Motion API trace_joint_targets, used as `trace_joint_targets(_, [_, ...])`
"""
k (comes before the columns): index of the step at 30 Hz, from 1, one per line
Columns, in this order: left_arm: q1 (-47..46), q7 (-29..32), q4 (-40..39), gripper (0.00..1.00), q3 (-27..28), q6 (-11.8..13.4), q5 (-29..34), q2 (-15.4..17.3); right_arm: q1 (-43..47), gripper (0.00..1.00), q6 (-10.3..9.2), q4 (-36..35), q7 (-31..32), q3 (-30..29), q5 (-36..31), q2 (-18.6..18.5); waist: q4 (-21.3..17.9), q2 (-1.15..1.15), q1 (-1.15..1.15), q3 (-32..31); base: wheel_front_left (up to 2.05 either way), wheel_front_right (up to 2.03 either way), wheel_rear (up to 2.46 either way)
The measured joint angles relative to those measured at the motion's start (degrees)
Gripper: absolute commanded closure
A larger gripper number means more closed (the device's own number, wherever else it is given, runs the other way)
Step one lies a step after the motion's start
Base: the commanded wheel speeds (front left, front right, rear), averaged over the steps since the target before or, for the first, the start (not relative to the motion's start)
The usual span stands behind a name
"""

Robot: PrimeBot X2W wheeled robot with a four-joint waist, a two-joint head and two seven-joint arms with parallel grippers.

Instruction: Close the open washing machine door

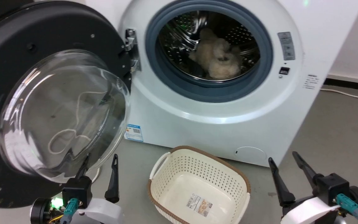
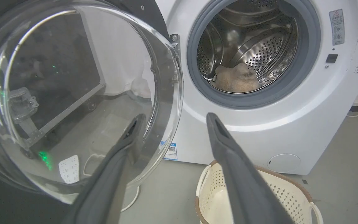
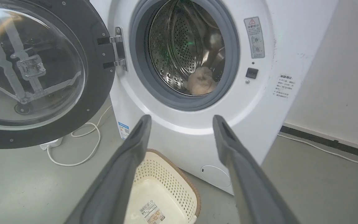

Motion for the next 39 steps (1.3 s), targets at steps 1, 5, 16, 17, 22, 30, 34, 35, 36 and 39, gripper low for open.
trace_joint_targets(1, [0.0,0.0,0.0,0.00,0.0,0.0,0.0,0.0,0.0,0.00,0.00,0.0,0.0,0.0,0.0,0.0,0.0,0.00,0.00,0.0,0.00,0.00,0.00])
trace_joint_targets(5, [0.8,-0.5,-0.4,0.00,0.1,0.3,0.0,0.1,0.0,0.00,0.00,0.7,-0.5,1.3,0.0,0.0,1.5,0.00,0.00,0.3,0.00,0.00,0.00])
trace_joint_targets(16, [2.1,-2.0,-1.8,0.00,0.3,1.1,-0.1,0.1,-1.3,0.00,0.00,3.3,-2.0,4.3,0.0,0.0,4.5,0.00,0.00,0.8,0.00,0.00,0.00])
trace_joint_targets(17, [2.2,-2.0,-1.9,0.00,0.4,1.2,-0.1,0.1,-1.4,0.00,0.00,3.5,-2.1,4.5,0.0,0.0,4.8,0.00,0.00,0.8,0.00,0.00,0.00])
trace_joint_targets(22, [2.8,-2.7,-2.3,0.00,0.4,1.6,-0.4,0.1,-1.9,0.00,0.00,4.6,-2.7,5.2,0.5,0.0,6.0,0.00,0.00,0.8,0.00,0.00,0.00])
trace_joint_targets(30, [3.2,-3.5,-3.2,0.00,0.7,1.9,-0.5,0.1,-2.4,0.00,0.00,6.1,-3.6,6.4,1.1,0.0,7.8,0.00,0.00,0.7,0.00,0.00,0.00])
trace_joint_targets(34, [3.5,-4.0,-3.2,0.00,0.6,1.9,-0.5,0.1,-2.4,0.00,0.00,6.9,-4.1,7.0,1.5,-0.1,8.7,0.00,0.00,0.7,0.00,0.00,0.00])
trace_joint_targets(35, [3.5,-4.1,-3.2,0.00,0.7,1.9,-0.5,0.1,-2.5,0.00,0.00,7.1,-4.2,7.1,1.5,-0.1,9.0,0.00,0.00,0.7,0.00,0.00,0.00])
trace_joint_targets(36, [3.5,-4.3,-3.2,0.00,0.6,2.0,-0.5,0.1,-2.5,0.00,0.00,7.2,-4.3,7.2,1.5,-0.1,9.2,0.00,0.00,0.7,0.00,0.00,0.00])
trace_joint_targets(39, [3.7,-4.5,-3.1,0.00,0.7,2.1,-0.5,0.2,-2.5,0.00,0.00,7.5,-4.6,7.4,1.5,-0.1,9.9,0.00,0.00,0.7,0.00,0.00,0.00])
